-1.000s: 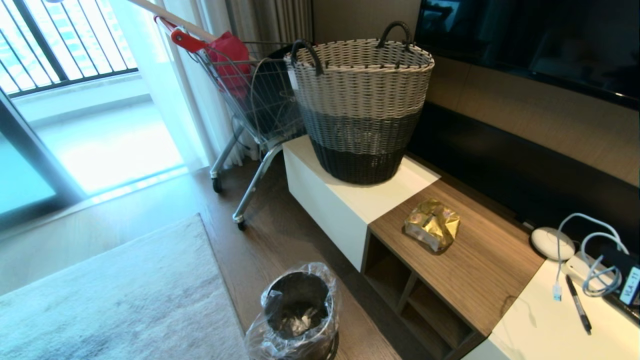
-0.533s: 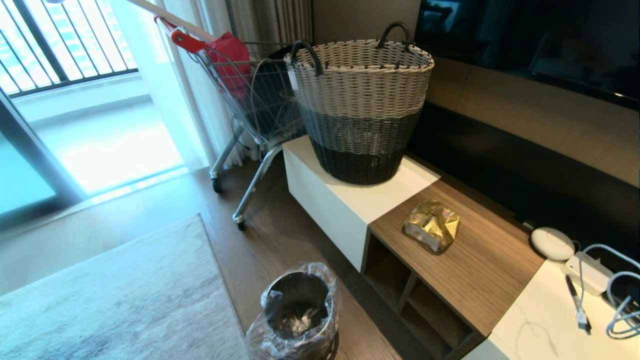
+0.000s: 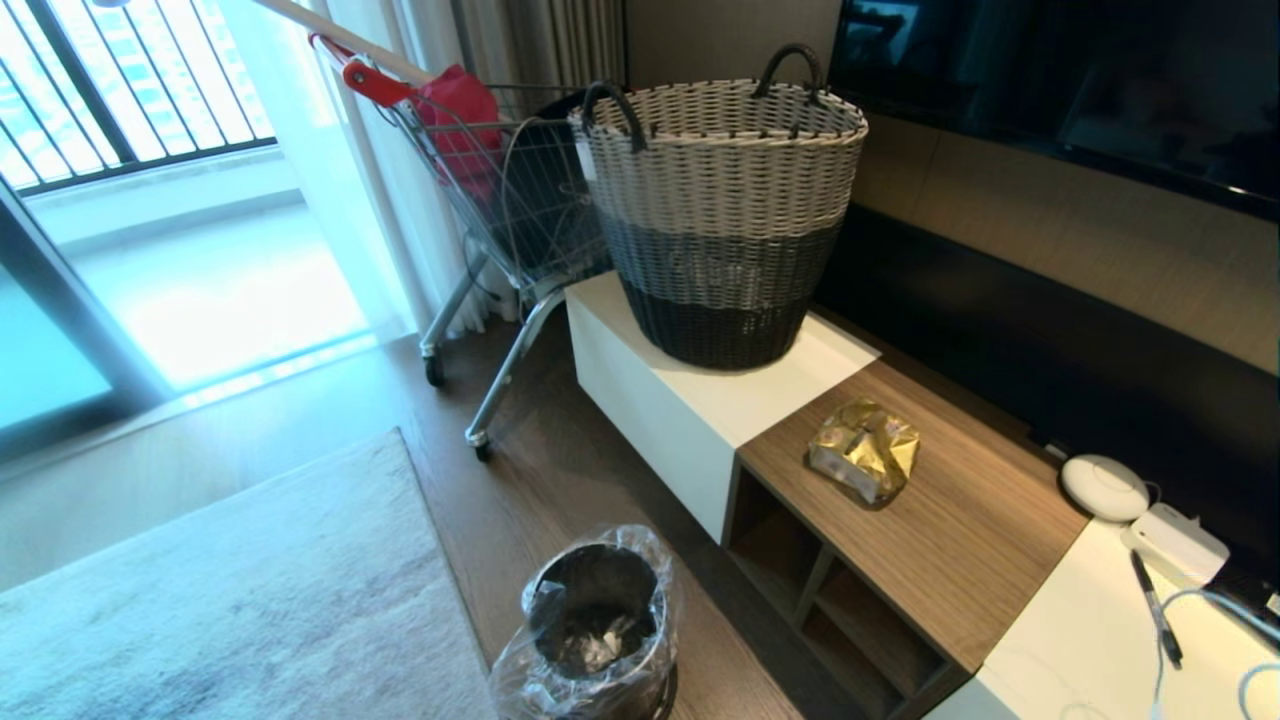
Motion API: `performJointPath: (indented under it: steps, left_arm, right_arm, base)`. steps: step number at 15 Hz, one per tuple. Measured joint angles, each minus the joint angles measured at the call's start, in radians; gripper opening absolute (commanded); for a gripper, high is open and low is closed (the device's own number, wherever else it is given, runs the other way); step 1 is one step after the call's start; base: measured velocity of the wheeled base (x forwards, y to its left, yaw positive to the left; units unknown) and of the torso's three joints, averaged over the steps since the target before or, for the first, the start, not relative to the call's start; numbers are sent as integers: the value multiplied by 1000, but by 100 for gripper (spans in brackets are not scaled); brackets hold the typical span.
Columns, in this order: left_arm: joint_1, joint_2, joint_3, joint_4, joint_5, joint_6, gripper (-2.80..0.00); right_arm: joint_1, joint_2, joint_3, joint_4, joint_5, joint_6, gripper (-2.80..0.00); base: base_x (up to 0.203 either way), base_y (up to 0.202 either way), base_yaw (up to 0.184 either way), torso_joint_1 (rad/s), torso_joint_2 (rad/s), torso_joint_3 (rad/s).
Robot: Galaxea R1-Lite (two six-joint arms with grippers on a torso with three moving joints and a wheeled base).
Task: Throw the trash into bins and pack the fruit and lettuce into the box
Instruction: Throw it into the trash can
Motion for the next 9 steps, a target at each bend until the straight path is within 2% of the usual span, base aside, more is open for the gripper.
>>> performJointPath:
  steps: [4,9]
  left_arm:
    - [0,0,0,0,0,-1,-280]
    - [0,0,0,0,0,0,-280]
  right_arm:
    - [17,-208,-22,265,26,-14,-280]
    - [34,-323,-26,290,50,-23,-280]
  base:
    - [0,0,0,0,0,0]
    - [0,0,0,0,0,0]
